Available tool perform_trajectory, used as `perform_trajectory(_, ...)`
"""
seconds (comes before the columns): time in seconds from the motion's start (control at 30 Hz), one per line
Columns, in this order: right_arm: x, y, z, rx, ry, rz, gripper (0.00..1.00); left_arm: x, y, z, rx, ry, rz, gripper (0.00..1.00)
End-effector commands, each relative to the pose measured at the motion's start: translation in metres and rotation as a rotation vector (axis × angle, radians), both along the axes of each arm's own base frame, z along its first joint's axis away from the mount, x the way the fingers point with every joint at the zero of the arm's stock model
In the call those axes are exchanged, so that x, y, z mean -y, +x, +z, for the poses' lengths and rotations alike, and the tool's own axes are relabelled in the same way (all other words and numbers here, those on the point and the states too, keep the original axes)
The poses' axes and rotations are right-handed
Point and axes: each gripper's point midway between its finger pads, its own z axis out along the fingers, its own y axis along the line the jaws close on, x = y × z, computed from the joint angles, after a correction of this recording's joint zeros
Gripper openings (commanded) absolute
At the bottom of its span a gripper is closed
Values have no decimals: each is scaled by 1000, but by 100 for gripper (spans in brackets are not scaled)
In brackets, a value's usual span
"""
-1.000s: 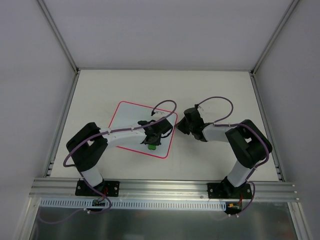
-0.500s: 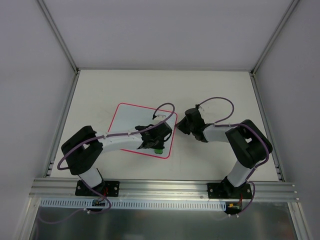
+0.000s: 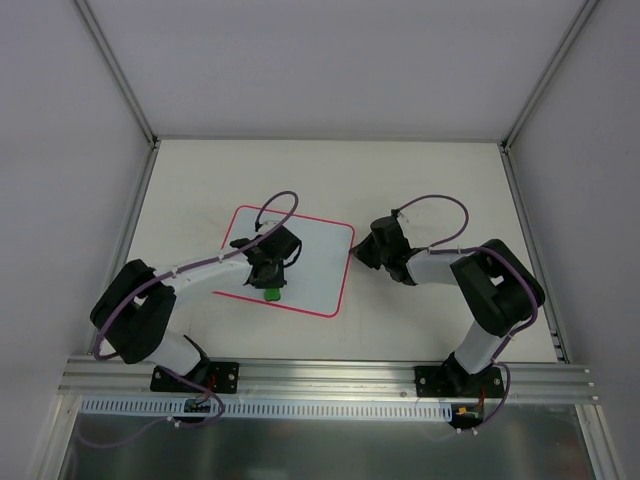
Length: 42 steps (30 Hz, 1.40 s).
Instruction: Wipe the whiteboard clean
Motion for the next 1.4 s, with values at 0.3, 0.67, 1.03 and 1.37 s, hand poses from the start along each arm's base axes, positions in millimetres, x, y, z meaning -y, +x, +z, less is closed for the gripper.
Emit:
perform_trajectory(0.3,83,-94,-94,-369,-358,8,0,28,32,-27,-113,44,-90,0)
perform_trajectory(0.67,88,-93,-93,-366,-355,-7,0,145,0,-44,-183,-74,-311,0)
perform_trajectory(1.03,99,-97,-92,-368,-357,-29,0,86,2,-40,-185,4,-221,0)
perform_trajectory(1.37,107,-100,-93,-376,-363,-44,0,-38,84,25,-18,36,60,0)
